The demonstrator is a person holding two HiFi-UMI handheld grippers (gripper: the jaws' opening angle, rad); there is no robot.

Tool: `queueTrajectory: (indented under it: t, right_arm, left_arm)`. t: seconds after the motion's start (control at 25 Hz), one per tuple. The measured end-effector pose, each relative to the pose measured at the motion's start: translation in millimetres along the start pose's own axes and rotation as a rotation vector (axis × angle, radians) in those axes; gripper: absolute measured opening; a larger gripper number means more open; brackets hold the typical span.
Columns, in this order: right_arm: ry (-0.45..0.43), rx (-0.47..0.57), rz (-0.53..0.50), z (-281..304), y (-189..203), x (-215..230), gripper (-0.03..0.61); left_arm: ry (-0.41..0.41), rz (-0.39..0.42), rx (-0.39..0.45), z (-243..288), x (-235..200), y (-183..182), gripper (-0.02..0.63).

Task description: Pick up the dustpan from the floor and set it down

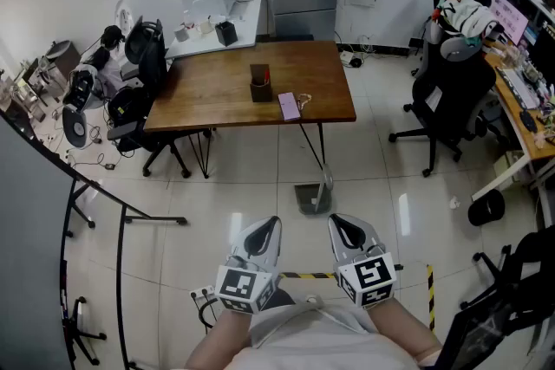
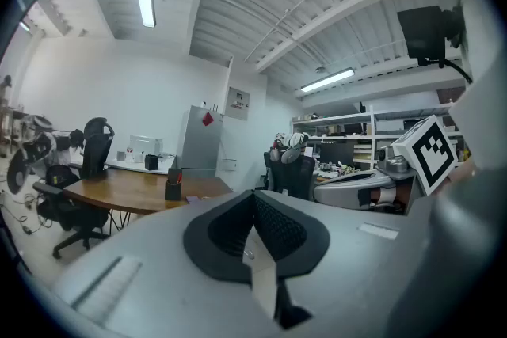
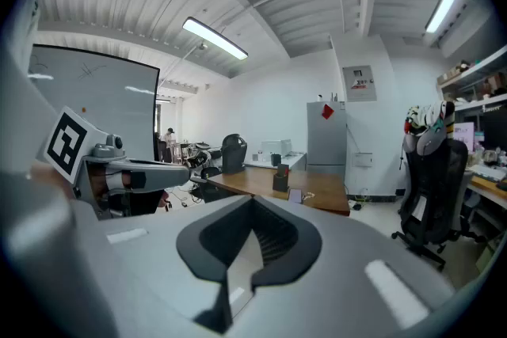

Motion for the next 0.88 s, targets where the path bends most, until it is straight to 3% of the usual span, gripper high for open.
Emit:
queueTrajectory:
  t: [0.24,0.48,0.88]
  right_arm:
    - [0.006,-0.029,0.027,18,8,22,0.002]
    - [0.009,-0.018,0.083,67,6,35,0.002]
    - [0.152,-0.049,0.054,178,-19,68,0.002]
  left_arm:
    - [-0.014,-0.002,-0.02,22,-8,6,0.015]
    - [0.004,-0.037,-0.044,59,-49,15,0.015]
    - [0.131,-0.023,-0.043,159,-148,-11,0.015]
Point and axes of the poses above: the fingertips, and each gripper's own axes: z forward along the fingers, x to its right, y out of its underside, the point moved 9 cm from there along -z, backward along the fingers, and after that the axes turned 6 degrees about x, right-handed, at the moved point
